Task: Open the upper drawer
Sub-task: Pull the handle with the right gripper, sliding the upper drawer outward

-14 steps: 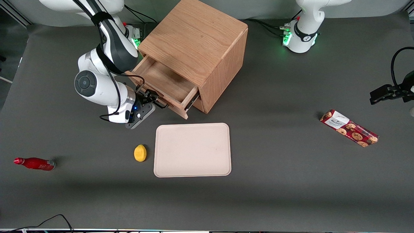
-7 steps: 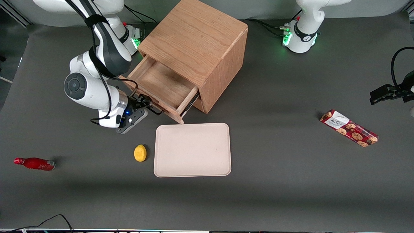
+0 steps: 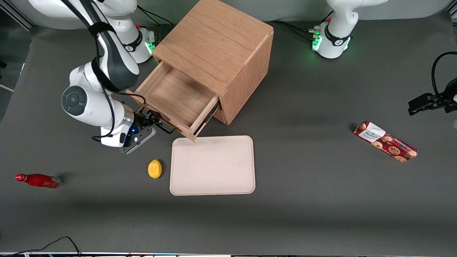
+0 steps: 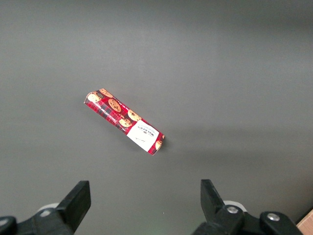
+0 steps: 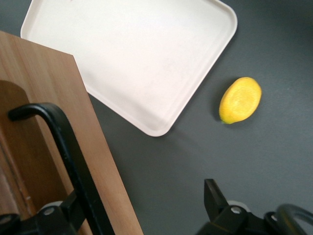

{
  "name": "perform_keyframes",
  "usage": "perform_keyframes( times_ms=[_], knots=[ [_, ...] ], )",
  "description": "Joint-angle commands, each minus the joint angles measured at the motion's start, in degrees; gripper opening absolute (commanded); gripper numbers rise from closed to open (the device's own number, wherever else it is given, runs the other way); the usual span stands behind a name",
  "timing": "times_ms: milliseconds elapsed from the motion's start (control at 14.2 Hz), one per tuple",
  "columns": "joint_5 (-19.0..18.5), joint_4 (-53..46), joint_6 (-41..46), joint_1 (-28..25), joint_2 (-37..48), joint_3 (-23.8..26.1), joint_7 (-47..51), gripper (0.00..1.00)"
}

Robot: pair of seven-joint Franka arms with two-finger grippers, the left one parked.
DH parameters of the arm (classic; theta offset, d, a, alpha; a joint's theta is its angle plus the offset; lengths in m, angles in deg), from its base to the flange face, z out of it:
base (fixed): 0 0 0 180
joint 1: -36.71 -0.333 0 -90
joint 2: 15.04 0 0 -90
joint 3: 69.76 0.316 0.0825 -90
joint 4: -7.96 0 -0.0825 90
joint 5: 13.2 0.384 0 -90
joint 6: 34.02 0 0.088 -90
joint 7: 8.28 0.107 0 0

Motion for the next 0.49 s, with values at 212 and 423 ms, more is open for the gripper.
perform_keyframes(
  times_ms=[212,423],
  knots=[
    [-0.68,-1.73,0.07,-0.12,-1.79,-1.79,-2.61,1.00],
    [-0.76,-2.95,0.07,-0.12,-2.49,-2.93,-2.88,1.00]
  ],
)
